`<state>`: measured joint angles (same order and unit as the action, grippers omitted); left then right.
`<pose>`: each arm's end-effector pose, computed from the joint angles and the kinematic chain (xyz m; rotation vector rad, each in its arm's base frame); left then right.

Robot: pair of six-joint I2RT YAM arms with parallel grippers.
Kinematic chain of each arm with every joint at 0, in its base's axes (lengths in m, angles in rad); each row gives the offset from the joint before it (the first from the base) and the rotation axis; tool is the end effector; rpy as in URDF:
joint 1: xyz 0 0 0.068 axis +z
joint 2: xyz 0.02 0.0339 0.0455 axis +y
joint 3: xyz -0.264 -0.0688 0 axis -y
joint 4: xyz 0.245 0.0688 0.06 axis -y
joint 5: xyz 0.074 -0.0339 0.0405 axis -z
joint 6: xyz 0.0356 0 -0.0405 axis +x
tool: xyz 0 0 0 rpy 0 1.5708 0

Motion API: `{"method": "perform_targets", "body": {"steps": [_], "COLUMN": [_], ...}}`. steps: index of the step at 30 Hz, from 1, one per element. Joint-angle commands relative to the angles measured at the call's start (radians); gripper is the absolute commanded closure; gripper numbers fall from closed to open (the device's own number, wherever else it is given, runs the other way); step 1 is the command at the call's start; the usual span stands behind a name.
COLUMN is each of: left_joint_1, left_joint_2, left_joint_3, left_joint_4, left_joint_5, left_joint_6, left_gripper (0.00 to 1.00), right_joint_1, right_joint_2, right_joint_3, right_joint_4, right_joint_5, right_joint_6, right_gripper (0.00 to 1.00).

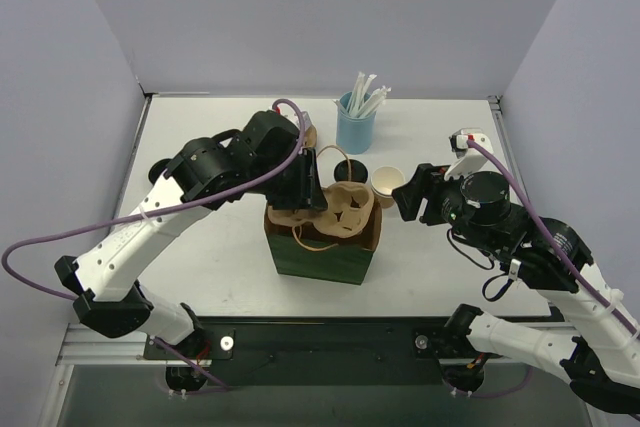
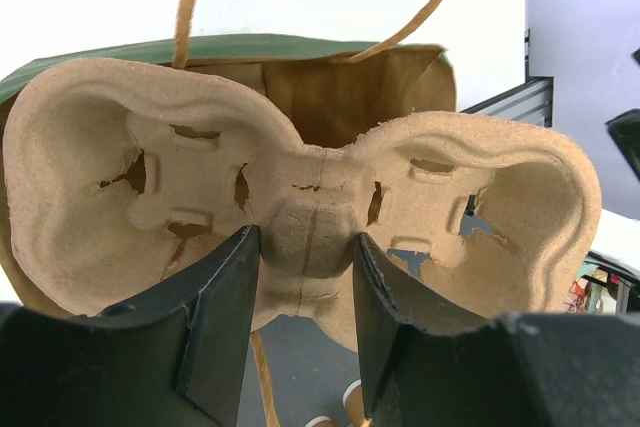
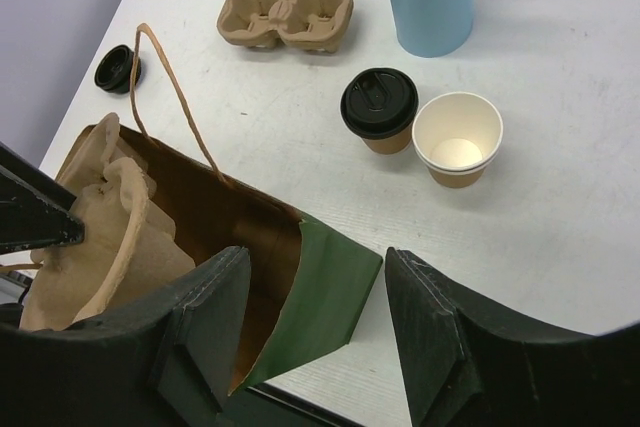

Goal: Pack the takeout coffee

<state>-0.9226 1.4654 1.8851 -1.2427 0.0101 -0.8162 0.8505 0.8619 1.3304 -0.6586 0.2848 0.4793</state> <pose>0.1603 -0.2123 0.4503 0.1411 2.5544 -0.7751 0.1037 0.1030 0.4576 -0.1224 1.8047 0.7127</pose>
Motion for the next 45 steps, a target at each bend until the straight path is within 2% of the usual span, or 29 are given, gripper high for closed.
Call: {"method": "perform_targets", "body": {"steps": [1, 21, 28, 36, 45], "left_joint_1": [-0.005, -0.01, -0.012, -0.01, -0.032], "left_joint_2": [-0.037, -0.094, -0.1, -0.059, 0.001], "left_joint_3": [0.037, -0.061, -0.116, -0.09, -0.078], "left_joint_4": [0.06, 0.089, 0.063, 0.054, 0.046], "left_joint_5": [-0.001, 0.045, 0.01, -0.116, -0.165], "left_joint_6": [-0.024, -0.069, -0.057, -0.009, 0.015], "left_gripper": [0.56, 0.57, 0.57, 0.6, 0.6], "right_joint_1": [-0.007, -0.007, -0.007, -0.007, -0.005], "right_joint_2": [0.003, 0.0, 0.011, 0.032, 0.035], "right_joint_3": [0.007, -0.002, 0.003, 0.018, 0.009], "right_joint_4": [-0.006, -0.009, -0.009, -0.01, -0.012], "right_joint_5": [-0.009, -0.027, -0.03, -0.05, -0.07], "right_joint_6": [0.022, 0.044, 0.045, 0.055, 0.051], "right_gripper": [0.44, 0.44, 0.44, 0.44, 0.44]}}
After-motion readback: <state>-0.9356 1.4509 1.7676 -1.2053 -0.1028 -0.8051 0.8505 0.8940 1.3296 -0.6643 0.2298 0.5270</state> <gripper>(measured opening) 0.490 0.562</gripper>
